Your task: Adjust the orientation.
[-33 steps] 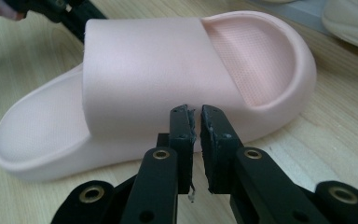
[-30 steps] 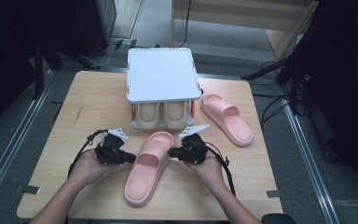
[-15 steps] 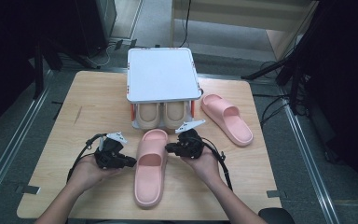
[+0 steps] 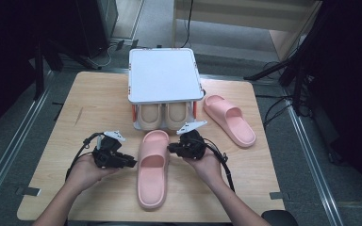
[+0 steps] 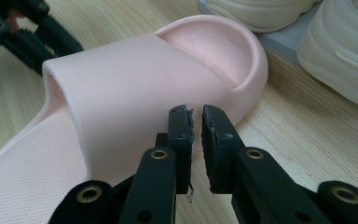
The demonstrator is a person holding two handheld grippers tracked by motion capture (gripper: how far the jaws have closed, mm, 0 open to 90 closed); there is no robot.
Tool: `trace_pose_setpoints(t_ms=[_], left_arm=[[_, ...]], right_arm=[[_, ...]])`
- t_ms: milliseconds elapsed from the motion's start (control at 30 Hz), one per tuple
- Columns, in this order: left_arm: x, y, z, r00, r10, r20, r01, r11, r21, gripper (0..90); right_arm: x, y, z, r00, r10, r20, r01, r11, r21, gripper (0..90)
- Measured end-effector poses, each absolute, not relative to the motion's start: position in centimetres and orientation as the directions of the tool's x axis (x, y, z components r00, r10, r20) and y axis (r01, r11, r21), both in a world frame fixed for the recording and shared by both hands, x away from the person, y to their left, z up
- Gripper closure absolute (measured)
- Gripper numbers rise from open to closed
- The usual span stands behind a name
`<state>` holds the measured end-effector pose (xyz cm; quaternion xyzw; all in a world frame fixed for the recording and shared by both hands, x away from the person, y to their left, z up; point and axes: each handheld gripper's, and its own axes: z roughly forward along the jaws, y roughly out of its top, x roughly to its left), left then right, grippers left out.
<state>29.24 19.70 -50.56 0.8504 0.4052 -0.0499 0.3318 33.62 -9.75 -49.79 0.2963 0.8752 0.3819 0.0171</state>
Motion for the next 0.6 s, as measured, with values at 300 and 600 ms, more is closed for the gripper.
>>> trace_pose_setpoints(t_ms=[300,600], left_arm=[[30.4,21.0,-49.4,0.647,0.666,-0.372,0.729,-0.398,0.557,60.9],[32.0,20.6,-49.2,0.658,0.645,-0.389,0.728,-0.414,0.546,56.1]], right_arm=[[33.6,-11.4,-49.1,-0.809,0.545,0.221,0.518,0.482,0.707,75.0],[33.4,-14.4,-48.6,-0.77,0.596,0.229,0.545,0.427,0.721,72.6]])
